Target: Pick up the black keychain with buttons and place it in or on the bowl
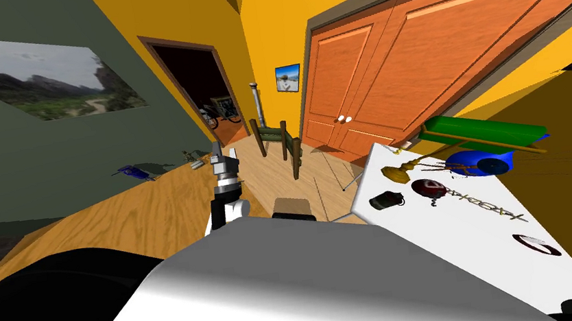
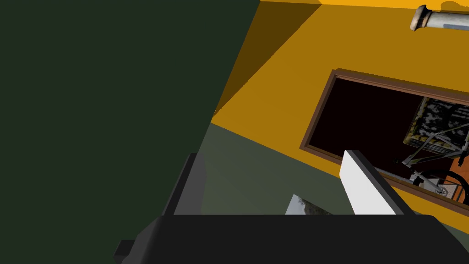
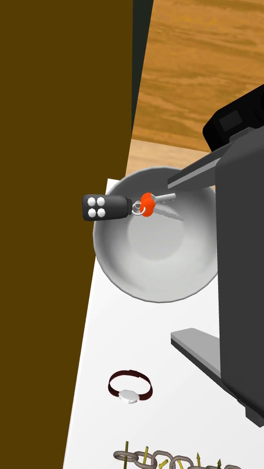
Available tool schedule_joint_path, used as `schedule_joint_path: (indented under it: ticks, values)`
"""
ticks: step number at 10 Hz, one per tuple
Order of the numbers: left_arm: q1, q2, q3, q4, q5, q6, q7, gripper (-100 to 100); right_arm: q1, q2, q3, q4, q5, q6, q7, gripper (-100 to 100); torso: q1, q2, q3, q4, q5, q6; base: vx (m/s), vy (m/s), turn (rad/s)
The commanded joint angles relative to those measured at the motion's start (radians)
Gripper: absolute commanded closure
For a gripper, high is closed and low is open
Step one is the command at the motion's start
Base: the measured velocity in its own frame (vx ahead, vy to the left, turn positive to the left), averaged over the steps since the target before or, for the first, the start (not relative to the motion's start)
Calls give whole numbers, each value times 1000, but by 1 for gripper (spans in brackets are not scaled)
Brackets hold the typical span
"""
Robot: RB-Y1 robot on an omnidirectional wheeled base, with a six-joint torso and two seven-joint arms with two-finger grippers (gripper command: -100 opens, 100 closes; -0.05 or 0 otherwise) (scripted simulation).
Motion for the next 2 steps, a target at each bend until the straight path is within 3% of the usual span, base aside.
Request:
schedule_joint_path:
  ticks: [1, 2]
  values:
    - [0, 0, 0, 0, 0, 0, 0, 0, 0, 0, 0, 0, 0, 0, 0, 0, 0, 0, 0, 0, 0, 0, 0, 0, 0]
    - [0, 0, 0, 0, 0, 0, 0, 0, 0, 0, 0, 0, 0, 0, 0, 0, 0, 0, 0, 0, 0, 0, 0, 0, 0]
